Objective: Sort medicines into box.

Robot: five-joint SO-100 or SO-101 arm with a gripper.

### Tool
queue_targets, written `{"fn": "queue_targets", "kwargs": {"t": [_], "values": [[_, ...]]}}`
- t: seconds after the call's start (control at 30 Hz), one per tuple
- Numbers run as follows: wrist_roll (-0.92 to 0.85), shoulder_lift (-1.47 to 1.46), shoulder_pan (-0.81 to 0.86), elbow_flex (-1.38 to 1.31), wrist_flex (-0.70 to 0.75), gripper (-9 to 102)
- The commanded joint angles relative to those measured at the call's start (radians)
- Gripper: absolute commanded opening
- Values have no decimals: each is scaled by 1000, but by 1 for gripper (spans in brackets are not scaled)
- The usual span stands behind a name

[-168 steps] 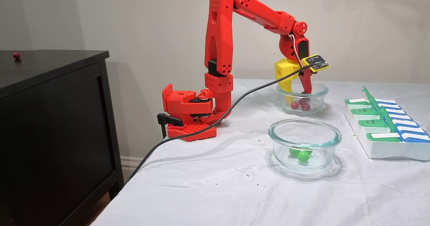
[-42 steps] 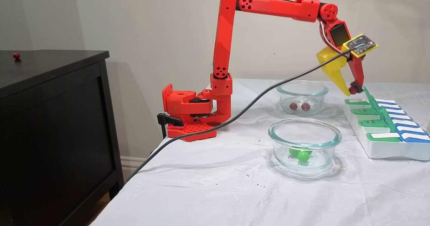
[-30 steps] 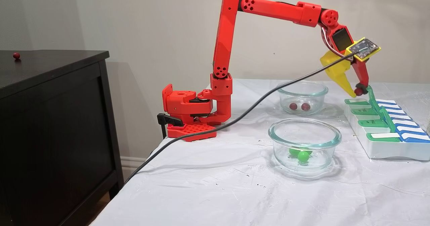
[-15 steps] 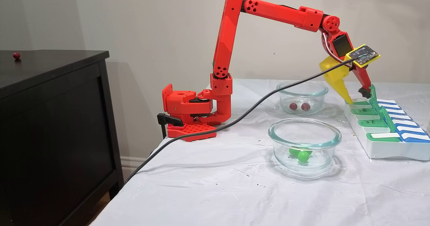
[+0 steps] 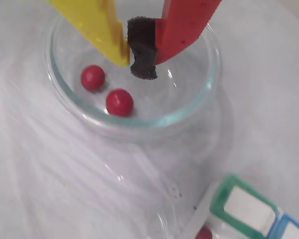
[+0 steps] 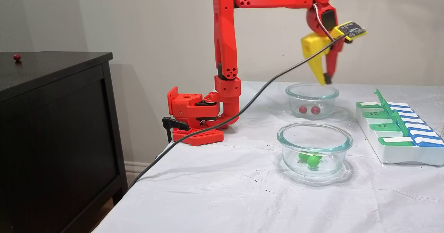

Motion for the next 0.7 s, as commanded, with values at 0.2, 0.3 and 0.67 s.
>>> {"fn": "queue_targets", "kwargs": {"t": [0.2, 0.3, 0.67], "values": [[-233, -2, -66, 17, 18, 7], [-259, -31, -60, 28, 15, 13], [-319, -115, -43, 58, 28, 21]]}}
